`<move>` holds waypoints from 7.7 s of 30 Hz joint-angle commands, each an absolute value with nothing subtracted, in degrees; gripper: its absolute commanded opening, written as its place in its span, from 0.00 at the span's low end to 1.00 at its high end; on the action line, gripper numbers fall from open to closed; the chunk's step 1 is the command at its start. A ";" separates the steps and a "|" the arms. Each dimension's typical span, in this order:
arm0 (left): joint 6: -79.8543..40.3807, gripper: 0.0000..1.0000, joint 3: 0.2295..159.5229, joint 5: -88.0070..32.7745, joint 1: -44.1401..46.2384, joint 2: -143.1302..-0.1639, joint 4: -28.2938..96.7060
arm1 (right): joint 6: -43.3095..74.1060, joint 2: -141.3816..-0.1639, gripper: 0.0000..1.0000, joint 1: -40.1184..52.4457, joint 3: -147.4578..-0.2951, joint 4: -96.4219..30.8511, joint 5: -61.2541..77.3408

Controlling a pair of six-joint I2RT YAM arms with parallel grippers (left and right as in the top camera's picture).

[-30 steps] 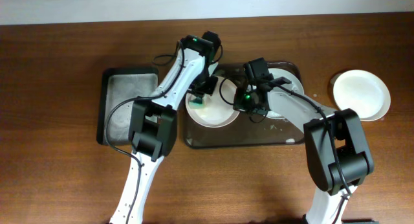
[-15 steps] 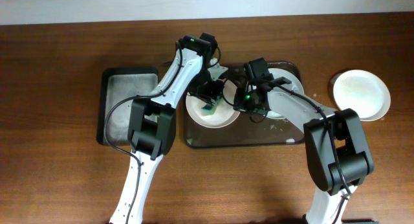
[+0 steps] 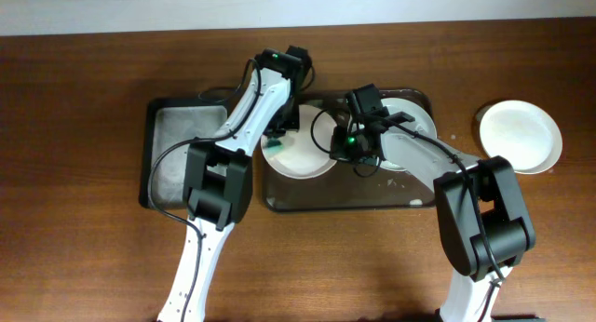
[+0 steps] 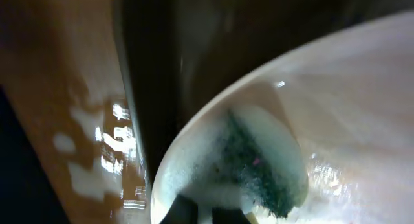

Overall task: Clean dirty plates on tray and stack at the side
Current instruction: 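Scrub the held plate face with the sponge in the left gripper, then keep scrubbing the plate with the sponge while the right gripper holds it, then lift the scrubbed plate with the right gripper and carry it right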

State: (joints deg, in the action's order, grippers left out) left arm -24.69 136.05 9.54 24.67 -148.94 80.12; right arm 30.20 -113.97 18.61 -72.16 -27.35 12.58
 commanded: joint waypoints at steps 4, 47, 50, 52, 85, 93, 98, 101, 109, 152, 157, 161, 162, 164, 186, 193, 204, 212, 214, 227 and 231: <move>-17.56 0.00 134.93 7.57 25.41 -151.06 73.54 | 29.34 -114.72 0.04 17.93 -71.64 -28.73 10.28; -32.29 0.00 134.96 23.77 26.61 -151.06 79.68 | 29.34 -114.72 0.04 17.93 -71.61 -28.77 10.28; -18.44 0.00 134.96 15.51 28.58 -151.06 80.84 | 29.34 -114.72 0.04 17.93 -71.61 -28.77 10.31; -7.14 0.00 134.96 3.66 29.52 -151.06 80.40 | 29.34 -114.72 0.04 17.93 -71.61 -28.75 10.31; 6.20 0.00 134.96 -42.46 15.57 -151.06 78.56 | 27.40 -117.73 0.04 14.92 -69.17 -25.43 27.66; -5.41 0.00 134.96 -19.75 15.57 -151.06 81.76 | 27.42 -117.73 0.04 14.92 -69.17 -25.17 27.66; -21.02 0.00 135.13 8.21 15.59 -151.06 81.76 | 27.42 -117.73 0.04 14.92 -69.17 -25.04 27.35; -22.98 0.00 136.51 12.86 15.86 -151.06 82.46 | 27.44 -117.73 0.04 14.92 -69.17 -24.69 27.20; -14.31 0.00 139.46 4.91 20.43 -151.06 85.62 | 27.44 -117.73 0.04 14.92 -69.17 -24.60 27.20; -0.97 0.00 139.46 -23.55 19.88 -151.06 84.47 | 25.26 -108.36 0.04 12.78 -69.21 -27.86 23.31; 7.38 0.00 139.46 -40.01 19.27 -151.06 88.14 | 25.23 -108.36 0.04 12.78 -69.21 -27.86 23.31; 10.81 0.00 139.46 -44.14 18.26 -151.06 91.94 | 25.26 -108.36 0.04 12.78 -69.21 -27.83 23.31; 11.57 0.00 139.46 -44.93 17.96 -151.06 92.75 | 25.26 -108.36 0.04 12.78 -69.21 -27.83 23.31; 12.34 0.00 139.46 -45.87 17.34 -151.06 94.19 | 25.26 -108.36 0.04 12.78 -69.21 -27.83 23.31; -3.09 0.00 154.74 -21.21 12.51 -148.33 96.75 | 22.70 -98.30 0.04 12.64 -70.48 -29.78 20.01; -3.07 0.00 157.99 -21.21 12.51 -146.85 96.23 | 21.19 -86.98 0.04 12.69 -70.48 -34.63 0.86; -3.07 0.00 157.56 -21.15 12.62 -147.00 94.76 | 19.62 -77.30 0.04 13.98 -70.48 -36.64 -33.17; -3.27 0.00 157.56 -21.17 12.86 -147.20 94.76 | 14.28 -77.19 0.04 22.17 -70.48 -35.35 -54.65; -3.27 0.00 157.53 -21.17 13.17 -147.22 94.56 | 13.69 -77.21 0.04 24.73 -70.48 -35.14 -59.20; -3.27 0.00 157.53 -18.15 15.99 -147.22 94.17 | 12.45 -77.23 0.04 30.11 -70.41 -36.29 -72.71; -3.29 0.00 157.53 -18.17 15.99 -147.22 94.15 | 13.15 -77.23 0.04 30.09 -70.41 -36.40 -70.81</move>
